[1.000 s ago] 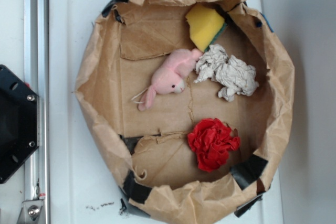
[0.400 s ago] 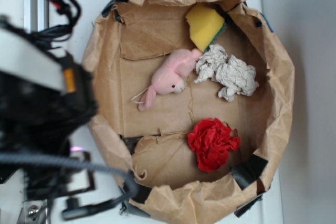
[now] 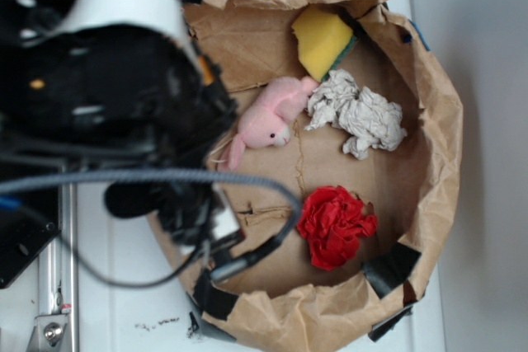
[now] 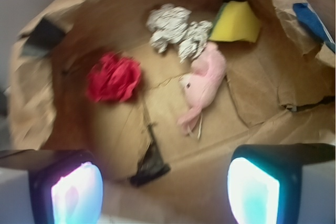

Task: Grab the green sponge.

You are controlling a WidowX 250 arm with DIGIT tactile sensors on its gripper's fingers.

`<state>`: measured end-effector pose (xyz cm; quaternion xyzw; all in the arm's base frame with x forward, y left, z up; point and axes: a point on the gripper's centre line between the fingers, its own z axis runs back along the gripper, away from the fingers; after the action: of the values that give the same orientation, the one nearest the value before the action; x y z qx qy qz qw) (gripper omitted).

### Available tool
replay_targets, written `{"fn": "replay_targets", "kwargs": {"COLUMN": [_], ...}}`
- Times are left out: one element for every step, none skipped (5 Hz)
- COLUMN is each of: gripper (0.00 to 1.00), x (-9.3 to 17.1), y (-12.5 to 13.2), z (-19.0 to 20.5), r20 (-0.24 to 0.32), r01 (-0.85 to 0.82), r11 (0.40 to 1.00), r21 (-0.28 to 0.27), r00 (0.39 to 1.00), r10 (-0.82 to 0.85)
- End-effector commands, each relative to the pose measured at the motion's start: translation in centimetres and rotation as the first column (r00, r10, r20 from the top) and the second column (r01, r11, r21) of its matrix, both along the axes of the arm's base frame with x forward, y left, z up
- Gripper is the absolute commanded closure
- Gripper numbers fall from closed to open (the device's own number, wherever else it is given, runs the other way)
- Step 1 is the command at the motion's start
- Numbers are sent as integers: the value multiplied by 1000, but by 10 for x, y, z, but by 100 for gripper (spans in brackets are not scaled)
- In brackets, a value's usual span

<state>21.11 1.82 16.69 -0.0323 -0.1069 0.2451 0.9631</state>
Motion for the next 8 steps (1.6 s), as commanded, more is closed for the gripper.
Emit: {"fn": "replay_targets", "kwargs": {"gripper": [0,0,0,0,0,0,0,0], "x": [34,38,38,38,38,60,76,83], "y": [40,36,36,36,36,43,56,64], "z": [-20,-28,-28,-28,-28,-42,-47,-55], "r20": [58,4,4,4,4,68,116,142], "r01": [-164,-49,-49,-49,-49,-159,-256,-296], "r11": [986,999,999,999,999,987,966,955], "r21": [34,4,4,4,4,32,28,27], "r00": [985,999,999,999,999,985,961,946], "r10": [162,49,49,49,49,156,251,290]}}
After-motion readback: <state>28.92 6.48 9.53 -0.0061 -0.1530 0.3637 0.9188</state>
